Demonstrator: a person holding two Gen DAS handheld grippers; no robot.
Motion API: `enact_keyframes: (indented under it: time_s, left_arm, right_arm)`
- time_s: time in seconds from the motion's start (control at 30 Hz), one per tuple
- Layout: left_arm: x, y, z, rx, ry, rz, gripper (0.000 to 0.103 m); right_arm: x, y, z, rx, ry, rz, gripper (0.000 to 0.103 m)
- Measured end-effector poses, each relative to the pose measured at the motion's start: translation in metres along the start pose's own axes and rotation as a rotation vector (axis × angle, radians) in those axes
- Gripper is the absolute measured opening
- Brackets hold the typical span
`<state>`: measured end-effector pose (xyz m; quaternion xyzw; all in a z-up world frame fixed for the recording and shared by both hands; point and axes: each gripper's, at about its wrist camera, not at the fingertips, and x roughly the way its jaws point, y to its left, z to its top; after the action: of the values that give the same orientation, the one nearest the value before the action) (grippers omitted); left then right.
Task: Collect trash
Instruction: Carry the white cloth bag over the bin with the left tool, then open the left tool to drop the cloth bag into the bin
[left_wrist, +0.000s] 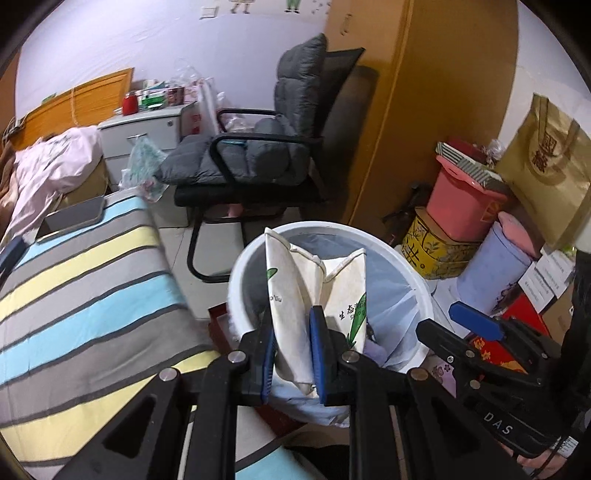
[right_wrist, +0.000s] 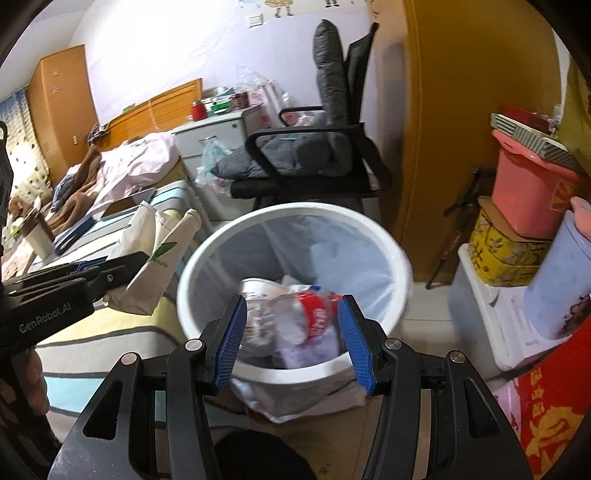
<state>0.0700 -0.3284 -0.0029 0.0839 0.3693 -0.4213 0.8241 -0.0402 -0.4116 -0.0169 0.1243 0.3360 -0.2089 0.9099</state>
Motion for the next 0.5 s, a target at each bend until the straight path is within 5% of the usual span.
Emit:
enact_keyframes:
  time_s: [0.5]
  left_arm:
    - [0.043,-0.022,0.017,0.041,0.046,0.012,0.019]
  right_arm:
    - [0.014,-0.028,0.004,0.030,0.021,-0.046,0.054]
